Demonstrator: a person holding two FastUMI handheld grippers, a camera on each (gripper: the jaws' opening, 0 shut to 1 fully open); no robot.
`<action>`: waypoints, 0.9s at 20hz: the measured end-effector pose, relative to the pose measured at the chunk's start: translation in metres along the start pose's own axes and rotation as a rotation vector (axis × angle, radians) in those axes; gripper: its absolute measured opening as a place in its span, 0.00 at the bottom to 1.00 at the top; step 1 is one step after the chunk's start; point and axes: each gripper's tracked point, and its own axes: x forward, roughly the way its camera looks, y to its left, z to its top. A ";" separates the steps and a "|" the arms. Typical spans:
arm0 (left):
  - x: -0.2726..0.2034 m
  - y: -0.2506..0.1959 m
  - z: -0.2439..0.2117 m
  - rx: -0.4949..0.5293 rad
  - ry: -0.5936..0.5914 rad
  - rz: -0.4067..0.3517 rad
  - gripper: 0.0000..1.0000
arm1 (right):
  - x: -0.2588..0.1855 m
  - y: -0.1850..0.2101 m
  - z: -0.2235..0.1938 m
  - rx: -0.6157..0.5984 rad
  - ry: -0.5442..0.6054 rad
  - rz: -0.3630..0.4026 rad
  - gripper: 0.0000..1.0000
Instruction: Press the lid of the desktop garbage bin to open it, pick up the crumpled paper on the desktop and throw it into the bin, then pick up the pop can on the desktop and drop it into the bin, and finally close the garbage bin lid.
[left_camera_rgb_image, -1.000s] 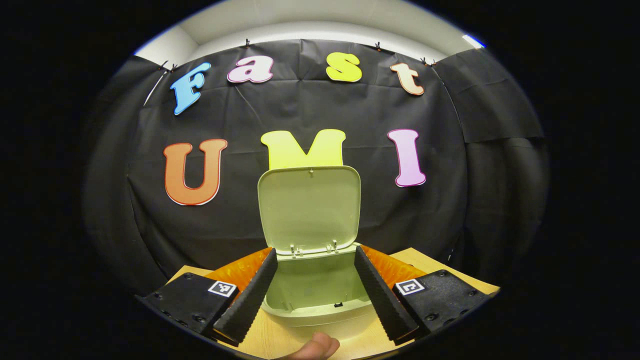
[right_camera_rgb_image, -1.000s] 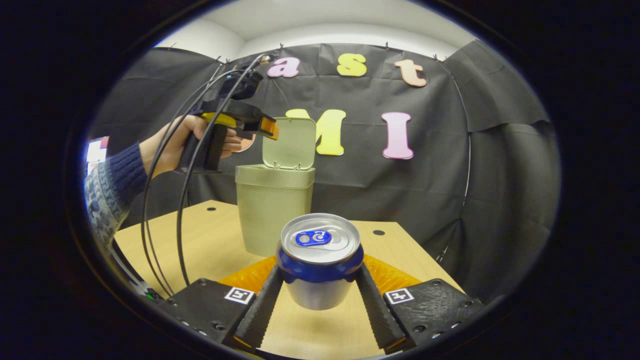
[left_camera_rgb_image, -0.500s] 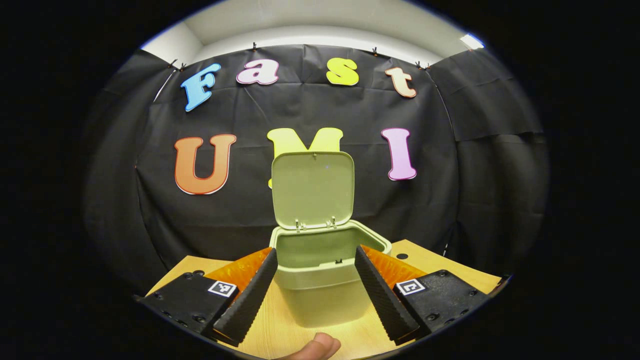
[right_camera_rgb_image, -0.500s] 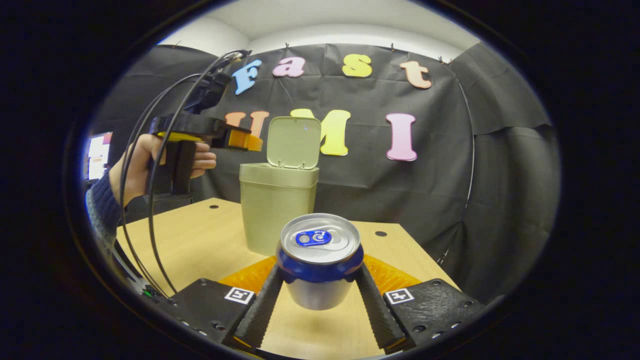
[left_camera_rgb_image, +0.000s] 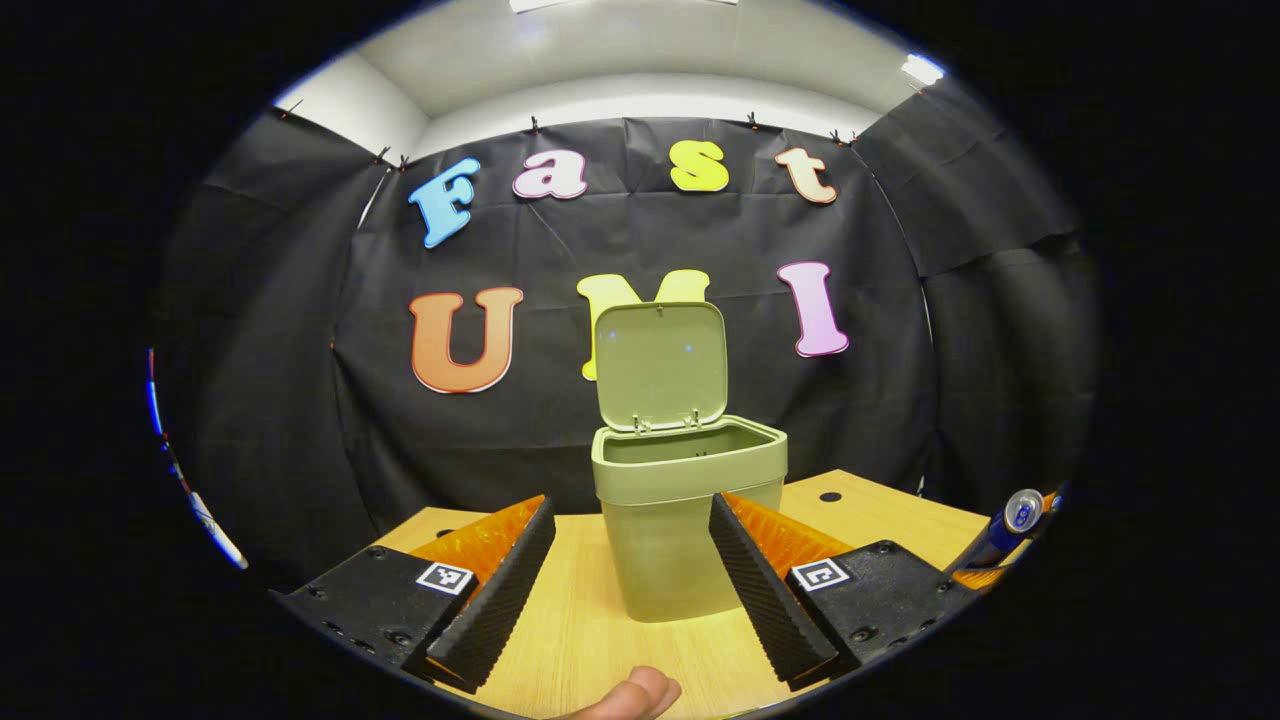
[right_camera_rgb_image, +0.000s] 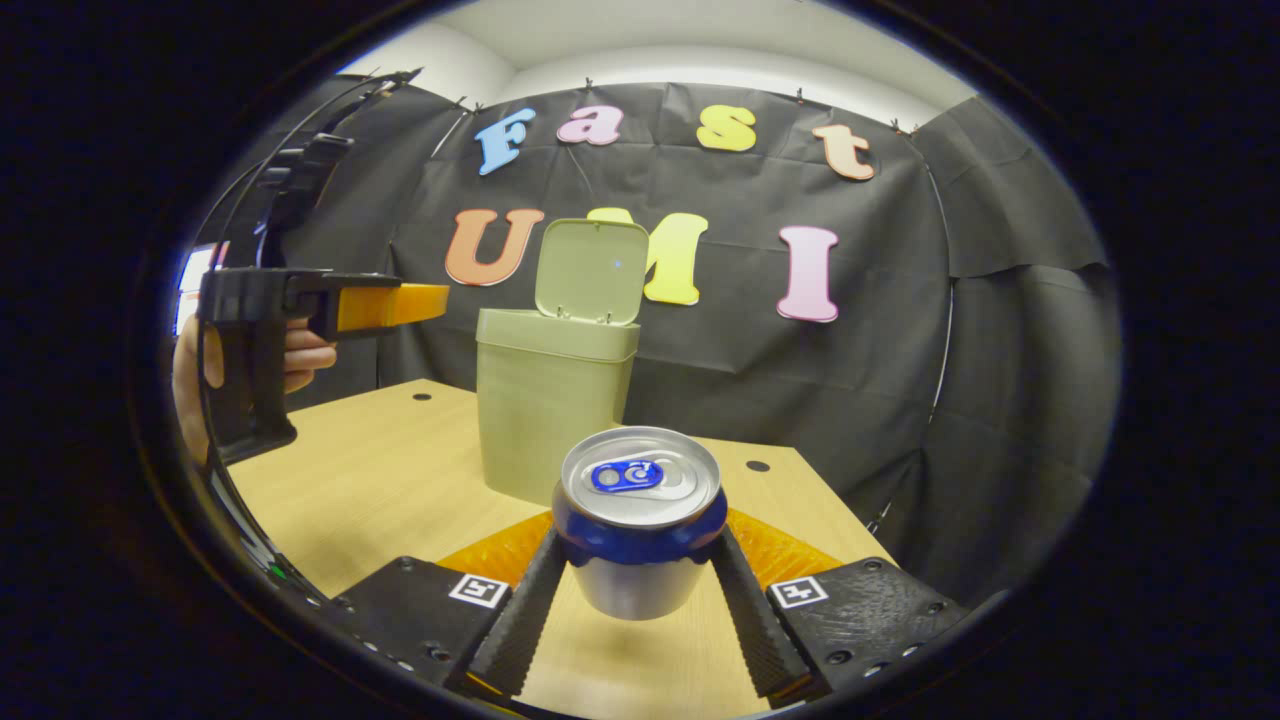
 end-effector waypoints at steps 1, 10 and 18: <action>-0.006 -0.003 -0.006 -0.005 0.004 -0.006 0.99 | 0.000 0.000 -0.002 0.003 0.006 0.000 0.80; -0.047 0.012 -0.031 -0.035 0.015 0.000 1.00 | 0.004 0.035 -0.008 -0.026 0.032 0.020 0.80; -0.055 0.022 -0.043 -0.071 0.031 -0.027 1.00 | 0.005 0.067 0.015 -0.094 0.026 0.046 0.80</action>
